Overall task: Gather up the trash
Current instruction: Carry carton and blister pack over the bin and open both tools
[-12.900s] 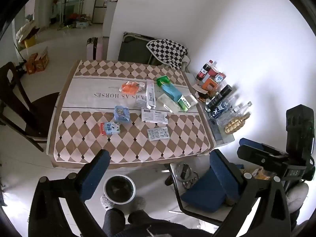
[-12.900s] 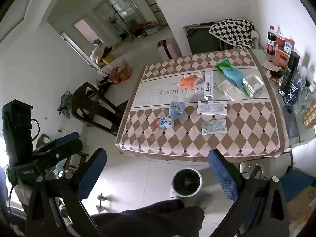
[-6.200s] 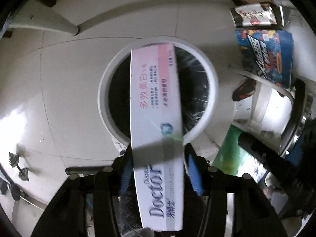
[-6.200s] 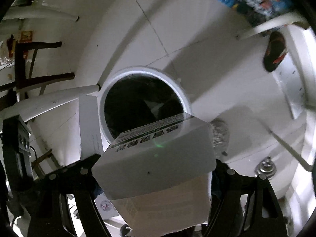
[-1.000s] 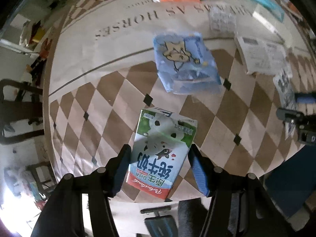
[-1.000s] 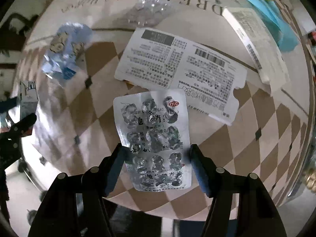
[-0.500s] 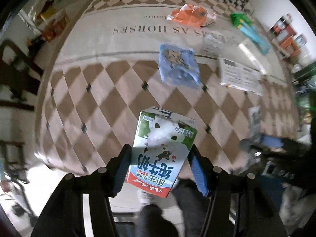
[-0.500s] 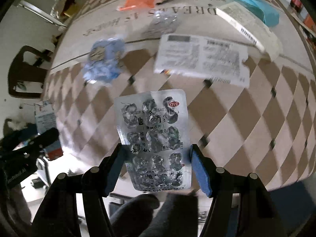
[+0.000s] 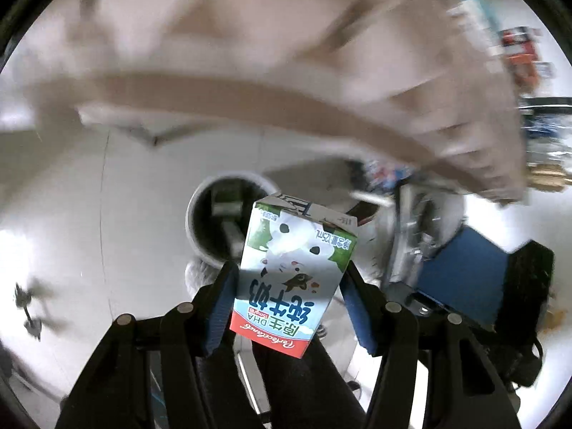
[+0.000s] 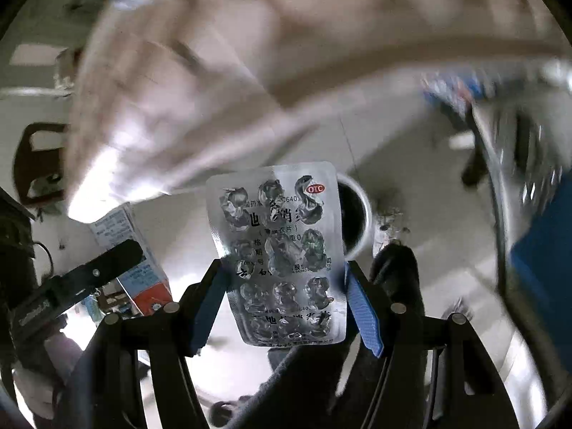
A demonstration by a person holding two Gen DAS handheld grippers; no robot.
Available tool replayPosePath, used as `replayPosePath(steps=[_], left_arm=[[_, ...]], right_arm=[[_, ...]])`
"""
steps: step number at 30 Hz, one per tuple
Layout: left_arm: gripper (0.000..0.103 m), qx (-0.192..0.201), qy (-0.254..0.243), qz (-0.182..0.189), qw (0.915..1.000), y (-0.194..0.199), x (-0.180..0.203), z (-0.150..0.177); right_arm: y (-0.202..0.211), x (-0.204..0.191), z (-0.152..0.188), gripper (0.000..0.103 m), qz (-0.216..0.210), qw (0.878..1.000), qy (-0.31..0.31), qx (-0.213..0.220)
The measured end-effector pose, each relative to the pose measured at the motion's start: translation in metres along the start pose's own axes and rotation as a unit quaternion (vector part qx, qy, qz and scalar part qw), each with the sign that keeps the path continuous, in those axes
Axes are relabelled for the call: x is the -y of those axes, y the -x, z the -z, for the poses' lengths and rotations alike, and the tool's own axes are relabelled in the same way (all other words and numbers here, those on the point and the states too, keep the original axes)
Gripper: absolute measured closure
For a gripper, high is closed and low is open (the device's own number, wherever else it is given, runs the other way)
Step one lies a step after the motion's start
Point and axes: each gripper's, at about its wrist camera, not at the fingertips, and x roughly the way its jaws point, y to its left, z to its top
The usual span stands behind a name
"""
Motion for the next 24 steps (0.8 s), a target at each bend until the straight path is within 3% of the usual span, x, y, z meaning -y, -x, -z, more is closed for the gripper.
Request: replayPosePath(steps=[5, 9, 10, 11, 12, 13, 14, 15, 19, 24], left_arm=[[0.048, -0.058, 0.032, -0.007, 0.9977, -0.106, -0.045, -0.013], [0.047, -0.081, 0.047, -0.023, 0.9953, -0.173, -0.076, -0.018], [0.04, -0.083, 0.046, -0.025, 0.9952, -0.184, -0.08, -0.021], [0.025, -0.081, 0.047, -0.03, 0.9951, -0.193, -0.084, -0.02], [0.018, -0.08, 0.049, -0.036, 0.995, -0.2, -0.088, -0.021], [0.009, -0.078, 0.051, -0.041, 0.9948, -0.205, -0.091, -0.02], [0.008, -0.077, 0.052, -0.047, 0.9946, -0.208, -0.096, -0.017], [0.008, -0.077, 0.052, -0.057, 0.9941, -0.211, -0.099, -0.014], [0.007, -0.044, 0.026, -0.117, 0.9918, -0.202, -0.096, -0.004], [0.007, 0.005, -0.022, -0.186, 0.9822, -0.173, -0.085, 0.012]], right_arm=[[-0.098, 0.038, 0.004, 0.035, 0.027, 0.998, -0.039, -0.033], [-0.178, 0.064, -0.004, 0.035, 0.032, 0.996, -0.052, -0.058], [-0.198, 0.067, -0.007, 0.035, 0.033, 0.996, -0.051, -0.066], [-0.216, 0.07, -0.01, 0.034, 0.03, 0.996, -0.05, -0.074], [-0.235, 0.073, -0.013, 0.034, 0.025, 0.995, -0.048, -0.08], [-0.252, 0.076, -0.016, 0.024, 0.022, 0.995, -0.045, -0.084], [-0.268, 0.078, -0.019, 0.006, 0.022, 0.995, -0.042, -0.086], [-0.277, 0.082, -0.023, 0.0, 0.023, 0.995, -0.039, -0.084], [-0.298, 0.082, -0.024, 0.0, 0.059, 0.995, -0.007, -0.083], [-0.282, 0.068, -0.011, 0.0, 0.133, 0.987, 0.047, -0.07]])
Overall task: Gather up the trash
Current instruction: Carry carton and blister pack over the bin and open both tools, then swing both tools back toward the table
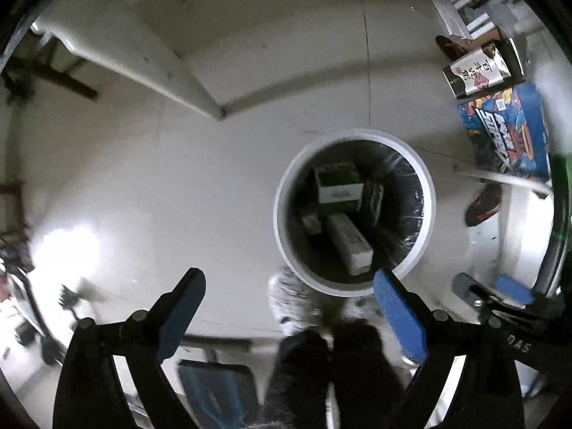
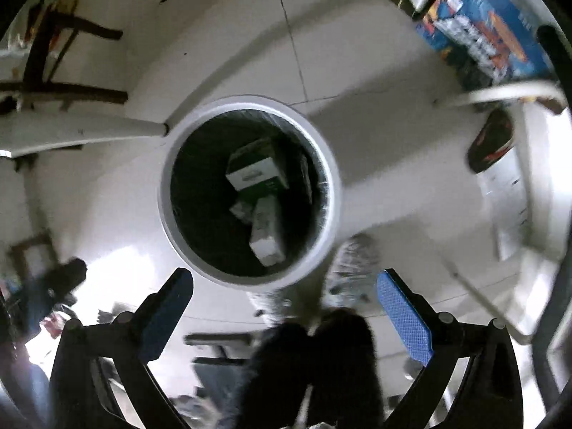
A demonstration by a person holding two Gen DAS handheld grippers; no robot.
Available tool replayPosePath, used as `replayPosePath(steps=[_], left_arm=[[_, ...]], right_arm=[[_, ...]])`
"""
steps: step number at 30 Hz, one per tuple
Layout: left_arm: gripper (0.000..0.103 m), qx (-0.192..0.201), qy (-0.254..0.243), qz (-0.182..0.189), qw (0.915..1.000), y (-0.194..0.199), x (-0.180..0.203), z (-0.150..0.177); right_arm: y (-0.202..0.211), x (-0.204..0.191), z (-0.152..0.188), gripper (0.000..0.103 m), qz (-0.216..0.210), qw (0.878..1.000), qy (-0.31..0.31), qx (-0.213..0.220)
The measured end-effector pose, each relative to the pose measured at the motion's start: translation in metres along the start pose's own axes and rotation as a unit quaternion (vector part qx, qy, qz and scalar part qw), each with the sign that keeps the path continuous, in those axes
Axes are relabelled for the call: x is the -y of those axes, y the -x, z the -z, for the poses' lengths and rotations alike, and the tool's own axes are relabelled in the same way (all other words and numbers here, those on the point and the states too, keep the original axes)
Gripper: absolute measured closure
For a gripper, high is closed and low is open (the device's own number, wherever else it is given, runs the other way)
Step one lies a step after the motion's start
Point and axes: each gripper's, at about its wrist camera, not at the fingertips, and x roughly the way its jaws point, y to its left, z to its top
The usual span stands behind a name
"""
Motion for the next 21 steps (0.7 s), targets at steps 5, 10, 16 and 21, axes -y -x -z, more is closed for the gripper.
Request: replayPosePath(steps=[5, 10, 16, 21], left_arm=[[0.007, 0.019, -0.021, -0.006, 0.9996, 0.038, 0.001, 0.014], [0.007, 0.036, -0.033, -0.009, 0.9987, 0.081, 0.006, 0.029], [0.007, 0.051, -0.027, -0.003, 0.9983, 0.138, 0.0, 0.047], [0.007, 0.064, -0.017, 0.008, 0.9978, 0.198, -0.011, 0.061]], right_arm=[[0.045, -0.005, 0.019, 0.0, 0.045, 0.999, 0.016, 0.023], [0.096, -0.006, 0.038, 0.0, 0.056, 0.997, 0.019, 0.045], [0.162, -0.018, 0.062, 0.0, 0.054, 0.996, 0.026, 0.062], [0.223, -0.034, 0.084, 0.0, 0.044, 0.996, 0.032, 0.068]])
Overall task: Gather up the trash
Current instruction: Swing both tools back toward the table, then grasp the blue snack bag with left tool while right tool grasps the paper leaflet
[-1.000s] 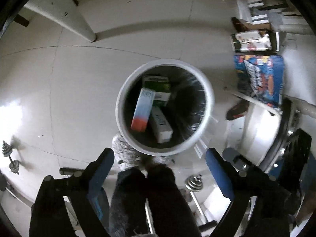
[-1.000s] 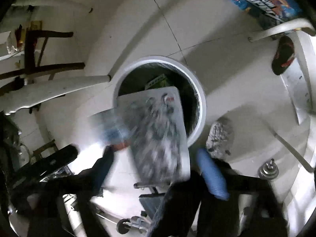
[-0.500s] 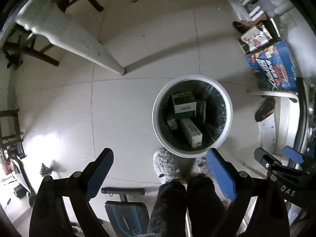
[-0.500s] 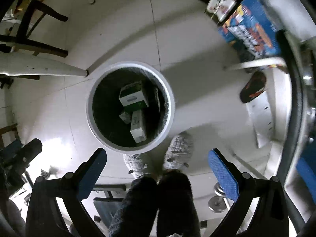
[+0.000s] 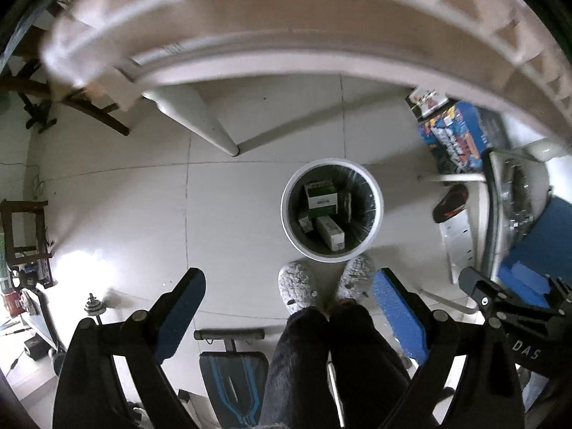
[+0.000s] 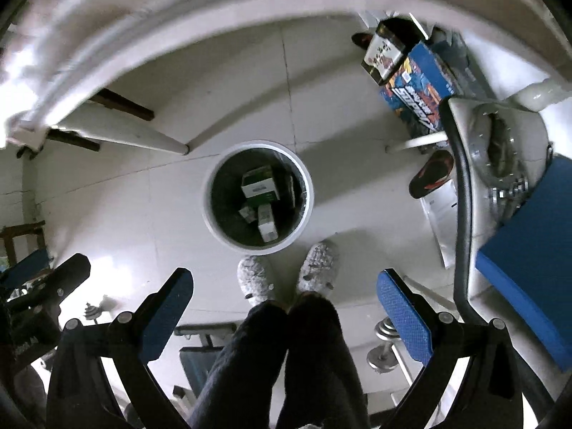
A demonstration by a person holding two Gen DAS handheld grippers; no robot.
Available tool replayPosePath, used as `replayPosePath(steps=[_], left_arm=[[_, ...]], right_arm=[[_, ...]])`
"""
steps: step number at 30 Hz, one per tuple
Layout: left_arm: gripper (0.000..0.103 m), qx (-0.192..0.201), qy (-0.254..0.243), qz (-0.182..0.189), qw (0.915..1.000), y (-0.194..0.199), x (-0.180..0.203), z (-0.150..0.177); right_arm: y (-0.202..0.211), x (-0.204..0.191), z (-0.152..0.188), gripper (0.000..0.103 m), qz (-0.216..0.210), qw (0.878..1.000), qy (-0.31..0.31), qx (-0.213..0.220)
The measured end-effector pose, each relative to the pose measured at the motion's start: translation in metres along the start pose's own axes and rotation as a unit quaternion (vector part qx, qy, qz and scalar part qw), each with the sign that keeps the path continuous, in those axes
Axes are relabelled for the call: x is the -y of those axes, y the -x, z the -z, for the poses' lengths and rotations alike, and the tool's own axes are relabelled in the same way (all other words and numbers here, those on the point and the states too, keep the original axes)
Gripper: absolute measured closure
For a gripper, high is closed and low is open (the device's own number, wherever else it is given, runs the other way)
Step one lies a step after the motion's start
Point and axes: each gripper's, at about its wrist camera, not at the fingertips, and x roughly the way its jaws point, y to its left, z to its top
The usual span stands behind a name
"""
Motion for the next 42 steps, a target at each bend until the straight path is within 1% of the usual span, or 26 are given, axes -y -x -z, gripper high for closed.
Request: replayPosePath(steps=[4, 8, 10, 14, 17, 20, 22, 24, 26, 28, 31, 32, 34, 35, 37, 40, 42], left_arm=[[0.007, 0.016, 0.003, 0.007, 0.9998, 0.049, -0.005, 0.002], [0.007, 0.049, 0.0, 0.0, 0.9988, 0.1, -0.011, -0.005], [0.007, 0.062, 0.001, -0.009, 0.9981, 0.117, -0.013, -0.011], [0.007, 0.094, 0.009, -0.017, 0.9953, 0.153, -0.012, -0.04], [0.007, 0.114, 0.016, -0.017, 0.9932, 0.171, -0.009, -0.067], [0.007, 0.134, 0.019, -0.02, 0.9906, 0.184, 0.004, -0.106], [0.007, 0.137, 0.021, -0.024, 0.99, 0.187, 0.017, -0.139], [0.007, 0.14, 0.03, -0.022, 0.9895, 0.19, 0.031, -0.174], [0.007, 0.142, 0.04, -0.028, 0.9887, 0.187, 0.049, -0.211], [0.007, 0.132, 0.054, -0.037, 0.9891, 0.177, 0.071, -0.254], [0.007, 0.105, 0.066, -0.045, 0.9913, 0.155, 0.095, -0.303], [0.007, 0.096, 0.068, -0.049, 0.9919, 0.148, 0.102, -0.314], [0.007, 0.075, 0.076, -0.06, 0.9925, 0.13, 0.114, -0.339], [0.007, 0.068, 0.081, -0.062, 0.9925, 0.122, 0.119, -0.349], [0.007, 0.052, 0.092, -0.063, 0.9924, 0.106, 0.125, -0.363], [0.007, 0.036, 0.103, -0.067, 0.9918, 0.09, 0.13, -0.375], [0.007, 0.029, 0.108, -0.071, 0.9912, 0.082, 0.132, -0.38]], right_arm=[[0.056, -0.01, 0.009, 0.0, -0.012, 1.0, -0.002, 0.009], [0.113, -0.021, 0.01, 0.0, -0.025, 0.999, -0.007, 0.03], [0.137, -0.023, 0.007, 0.0, -0.037, 0.998, -0.014, 0.042], [0.18, -0.023, -0.013, 0.0, -0.063, 0.995, -0.037, 0.067], [0.205, -0.017, -0.042, 0.0, -0.075, 0.992, -0.049, 0.084], [0.227, -0.004, -0.083, 0.0, -0.076, 0.99, -0.059, 0.107], [0.237, 0.009, -0.113, 0.0, -0.075, 0.988, -0.065, 0.12], [0.244, 0.025, -0.149, 0.0, -0.071, 0.987, -0.067, 0.125], [0.253, 0.04, -0.191, 0.0, -0.063, 0.987, -0.068, 0.132], [0.259, 0.054, -0.236, 0.0, -0.051, 0.989, -0.059, 0.13], [0.26, 0.074, -0.305, 0.0, -0.018, 0.993, -0.032, 0.115], [0.257, 0.081, -0.333, 0.0, -0.004, 0.994, -0.018, 0.105], [0.252, 0.093, -0.369, 0.0, 0.012, 0.996, -0.002, 0.091], [0.247, 0.099, -0.393, 0.0, 0.022, 0.996, 0.013, 0.08], [0.241, 0.105, -0.423, 0.0, 0.041, 0.996, 0.032, 0.07], [0.227, 0.111, -0.467, 0.0, 0.075, 0.994, 0.068, 0.052], [0.217, 0.113, -0.486, 0.0, 0.085, 0.992, 0.087, 0.037]])
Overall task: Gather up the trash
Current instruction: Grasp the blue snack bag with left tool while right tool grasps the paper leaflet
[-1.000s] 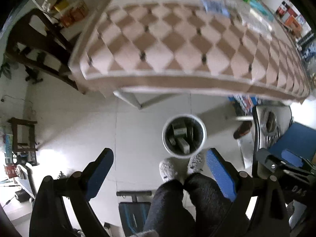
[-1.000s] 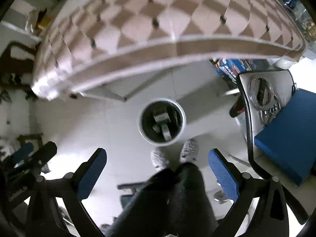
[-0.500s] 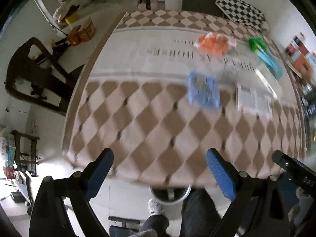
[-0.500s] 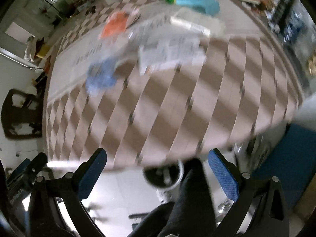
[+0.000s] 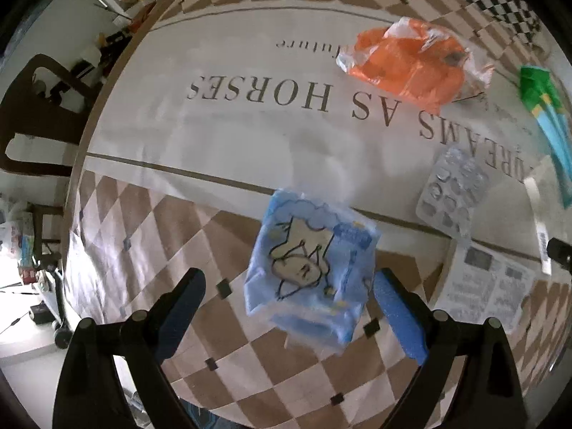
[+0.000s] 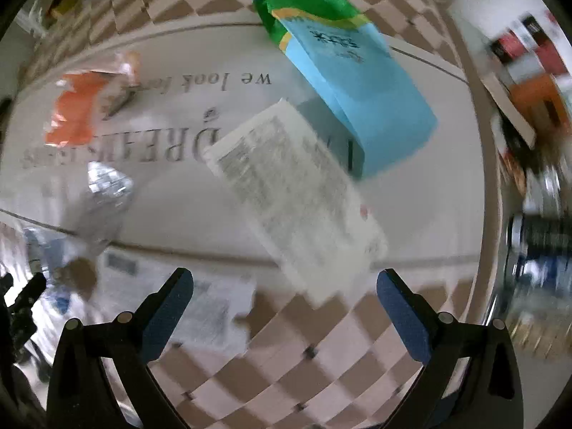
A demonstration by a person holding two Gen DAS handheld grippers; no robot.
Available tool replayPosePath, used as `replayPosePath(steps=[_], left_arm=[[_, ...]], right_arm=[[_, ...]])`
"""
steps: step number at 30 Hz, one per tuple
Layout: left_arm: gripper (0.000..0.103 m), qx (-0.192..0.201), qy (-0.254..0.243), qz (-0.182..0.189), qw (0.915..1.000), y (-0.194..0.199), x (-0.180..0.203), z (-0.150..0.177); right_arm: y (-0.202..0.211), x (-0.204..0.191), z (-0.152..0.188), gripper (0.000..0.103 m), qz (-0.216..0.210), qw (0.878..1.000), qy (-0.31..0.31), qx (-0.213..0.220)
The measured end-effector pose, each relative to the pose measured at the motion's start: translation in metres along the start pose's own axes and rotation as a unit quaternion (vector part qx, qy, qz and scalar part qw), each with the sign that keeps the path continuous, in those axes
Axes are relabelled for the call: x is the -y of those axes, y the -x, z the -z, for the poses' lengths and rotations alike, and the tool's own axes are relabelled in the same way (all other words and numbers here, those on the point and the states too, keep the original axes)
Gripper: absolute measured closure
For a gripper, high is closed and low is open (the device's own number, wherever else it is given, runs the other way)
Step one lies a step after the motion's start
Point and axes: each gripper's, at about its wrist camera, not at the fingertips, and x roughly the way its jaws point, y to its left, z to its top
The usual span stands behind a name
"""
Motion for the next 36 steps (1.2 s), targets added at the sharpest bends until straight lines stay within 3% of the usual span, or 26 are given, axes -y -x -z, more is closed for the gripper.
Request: replayPosePath(steps=[8, 16, 18, 20, 23, 26, 30, 36], left_arm=[[0.007, -0.019, 0.004, -0.003, 0.9998, -0.019, 0.003, -0.009], [0.008, -0.02, 0.004, 0.007, 0.9998, -0.03, 0.002, -0.007], [0.018, -0.016, 0.004, 0.016, 0.9997, -0.032, 0.003, -0.01], [0.031, -0.017, 0.008, 0.037, 0.9991, -0.033, 0.005, -0.008], [0.037, -0.014, 0.003, 0.035, 0.9993, -0.031, 0.004, -0.005], [0.045, -0.012, 0.008, 0.042, 0.999, -0.031, 0.001, -0.003], [0.047, -0.014, 0.013, 0.049, 0.9986, -0.031, -0.009, 0.004], [0.047, -0.016, 0.013, 0.054, 0.9983, -0.035, -0.023, 0.005]], right_arm=[[-0.034, 0.002, -0.045, 0.0, 0.014, 0.997, 0.071, -0.035], [-0.05, 0.01, -0.06, 0.001, -0.009, 0.996, 0.08, -0.042], [-0.05, 0.014, -0.058, 0.002, -0.008, 0.996, 0.077, -0.036], [-0.049, 0.02, -0.054, 0.014, -0.012, 0.997, 0.071, -0.034], [-0.048, 0.026, -0.047, 0.016, -0.043, 0.996, 0.058, -0.058], [-0.049, 0.028, -0.046, 0.016, -0.022, 0.997, 0.048, -0.049], [-0.053, 0.022, -0.047, 0.013, 0.003, 0.997, 0.053, -0.05], [-0.053, 0.02, -0.046, 0.012, 0.004, 0.997, 0.063, -0.042]])
